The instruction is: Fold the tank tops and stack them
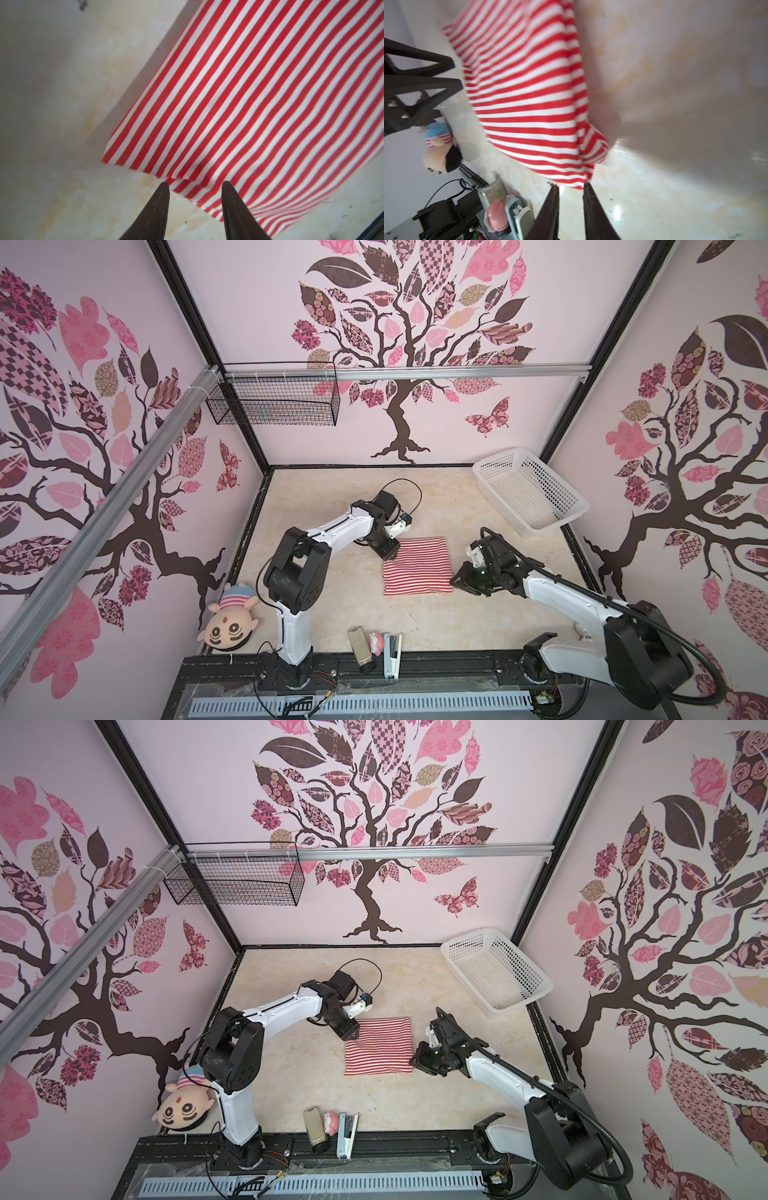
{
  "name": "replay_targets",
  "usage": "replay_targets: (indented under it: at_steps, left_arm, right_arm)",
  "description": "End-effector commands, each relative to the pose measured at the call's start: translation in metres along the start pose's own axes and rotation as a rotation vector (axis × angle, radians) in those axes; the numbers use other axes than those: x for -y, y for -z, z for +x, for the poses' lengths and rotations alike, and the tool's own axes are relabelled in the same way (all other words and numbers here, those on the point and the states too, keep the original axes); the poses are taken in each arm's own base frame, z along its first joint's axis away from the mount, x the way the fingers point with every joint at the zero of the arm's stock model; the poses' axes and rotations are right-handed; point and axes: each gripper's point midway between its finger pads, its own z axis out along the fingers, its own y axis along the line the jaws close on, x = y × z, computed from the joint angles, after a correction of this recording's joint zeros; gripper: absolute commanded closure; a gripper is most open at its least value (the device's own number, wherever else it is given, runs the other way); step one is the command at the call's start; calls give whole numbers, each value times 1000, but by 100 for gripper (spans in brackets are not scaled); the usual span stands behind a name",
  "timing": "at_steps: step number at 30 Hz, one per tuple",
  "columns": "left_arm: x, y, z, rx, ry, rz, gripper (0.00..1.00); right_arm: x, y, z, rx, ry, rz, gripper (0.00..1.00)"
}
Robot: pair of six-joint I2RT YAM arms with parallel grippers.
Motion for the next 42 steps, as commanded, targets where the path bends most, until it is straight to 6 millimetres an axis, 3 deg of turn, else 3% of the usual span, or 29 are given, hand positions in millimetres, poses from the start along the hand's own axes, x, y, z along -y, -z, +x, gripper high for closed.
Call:
replay_targets:
  at_steps: [1,5,10,15,22,26,33,42]
  left_arm:
    - [9,34,-10,74,-14,5,54]
    - [35,32,-5,63,-36,88,54]
    - [75,8,10,-4,-146,141,54]
    - [85,-11,16,-13,-129,197,54]
    - [67,-31,33,-104,-110,113,55]
    - [51,-43,43,-159,-92,43,55]
    - [40,-55,60,-221,-74,9,56]
    - [-19,-34,85,-218,93,5,57]
  right_arm:
    - [-18,12,-4,8,8,-39,75]
    - [-24,3,-4,-12,-10,-95,76]
    - [-27,-13,-6,-35,-24,-138,79]
    - [-12,-30,-5,-52,-43,-100,80]
    - [39,-60,16,-128,-97,51,80]
    - [53,-67,23,-151,-107,88,80]
    - [37,-69,17,-145,-79,69,78]
    - [9,-91,12,-173,-33,61,77]
